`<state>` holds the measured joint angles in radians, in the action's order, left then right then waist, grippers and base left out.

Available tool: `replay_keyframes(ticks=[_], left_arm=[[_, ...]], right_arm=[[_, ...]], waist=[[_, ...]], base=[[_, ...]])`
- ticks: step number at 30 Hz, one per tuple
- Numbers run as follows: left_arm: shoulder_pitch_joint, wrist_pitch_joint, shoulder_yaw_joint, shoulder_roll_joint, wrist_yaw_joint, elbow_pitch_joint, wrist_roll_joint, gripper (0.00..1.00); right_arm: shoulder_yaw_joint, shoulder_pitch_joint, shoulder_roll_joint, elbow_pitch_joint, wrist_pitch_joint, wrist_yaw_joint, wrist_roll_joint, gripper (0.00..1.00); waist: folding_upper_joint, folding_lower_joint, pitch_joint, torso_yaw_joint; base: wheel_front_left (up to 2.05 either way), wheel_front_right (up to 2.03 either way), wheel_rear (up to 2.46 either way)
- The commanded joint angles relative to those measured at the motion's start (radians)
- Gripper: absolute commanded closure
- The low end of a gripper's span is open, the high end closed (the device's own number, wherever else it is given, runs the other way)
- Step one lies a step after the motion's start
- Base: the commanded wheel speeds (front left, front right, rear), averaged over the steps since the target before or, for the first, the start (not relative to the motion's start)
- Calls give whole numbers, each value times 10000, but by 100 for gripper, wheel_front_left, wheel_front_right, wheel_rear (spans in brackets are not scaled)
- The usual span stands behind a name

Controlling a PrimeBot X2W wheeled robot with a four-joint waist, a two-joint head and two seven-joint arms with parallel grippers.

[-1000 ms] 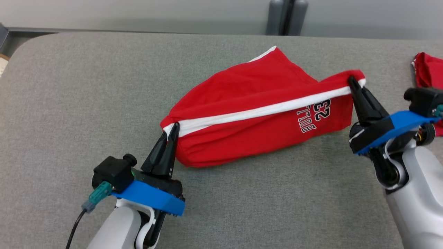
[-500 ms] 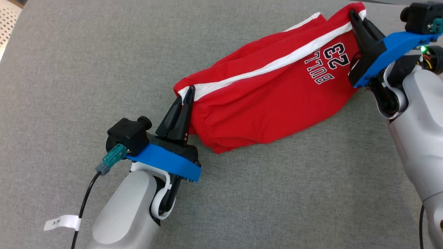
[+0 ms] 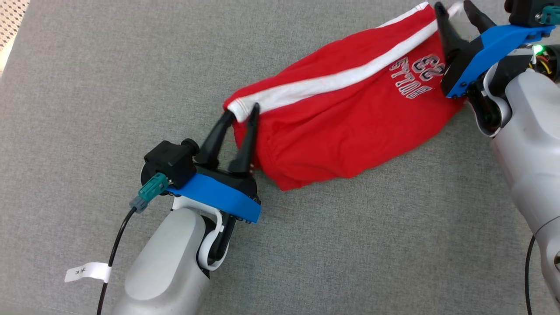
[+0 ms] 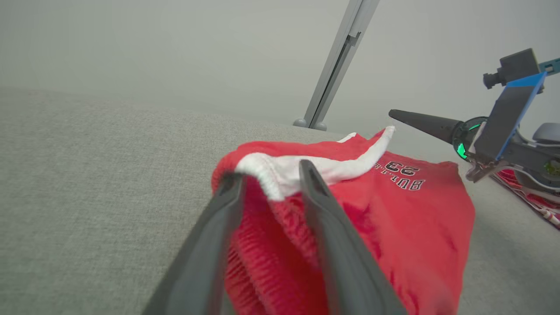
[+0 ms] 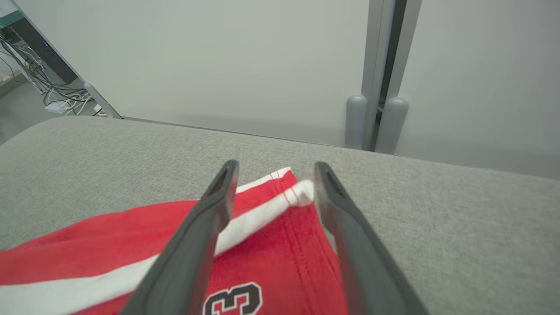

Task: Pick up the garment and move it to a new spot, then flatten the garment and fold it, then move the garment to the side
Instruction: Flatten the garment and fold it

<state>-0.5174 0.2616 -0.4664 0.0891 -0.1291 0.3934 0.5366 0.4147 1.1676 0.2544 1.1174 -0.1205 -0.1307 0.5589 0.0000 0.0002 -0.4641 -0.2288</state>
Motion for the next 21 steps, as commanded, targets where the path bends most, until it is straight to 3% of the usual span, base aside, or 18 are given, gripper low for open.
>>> replay_keyframes(ticks=[1, 11, 17, 21], left_arm=[[20, 46, 49, -38, -24, 12, -102, 0], [1269, 46, 734, 7, -24, -507, -672, 0], [2007, 46, 2171, -86, -19, -1239, -1321, 0], [2329, 45, 3301, -239, 246, -1865, -1997, 0]], right_arm=[[115, 44, 28, 90, -125, -1, 135, 0], [1053, -861, 829, 245, -413, -1, 676, 0], [1447, -1280, 1236, 480, -259, -1, 947, 0], [1685, -1416, 1312, 672, -17, -1, 1116, 0]], waist=[[0, -2, 89, 24], [0, -2, 699, -44], [0, -2, 918, -208], [0, -2, 899, -291]], base=[[0, 0, 0], [0, 0, 0], [0, 0, 0], [0, 0, 0]])
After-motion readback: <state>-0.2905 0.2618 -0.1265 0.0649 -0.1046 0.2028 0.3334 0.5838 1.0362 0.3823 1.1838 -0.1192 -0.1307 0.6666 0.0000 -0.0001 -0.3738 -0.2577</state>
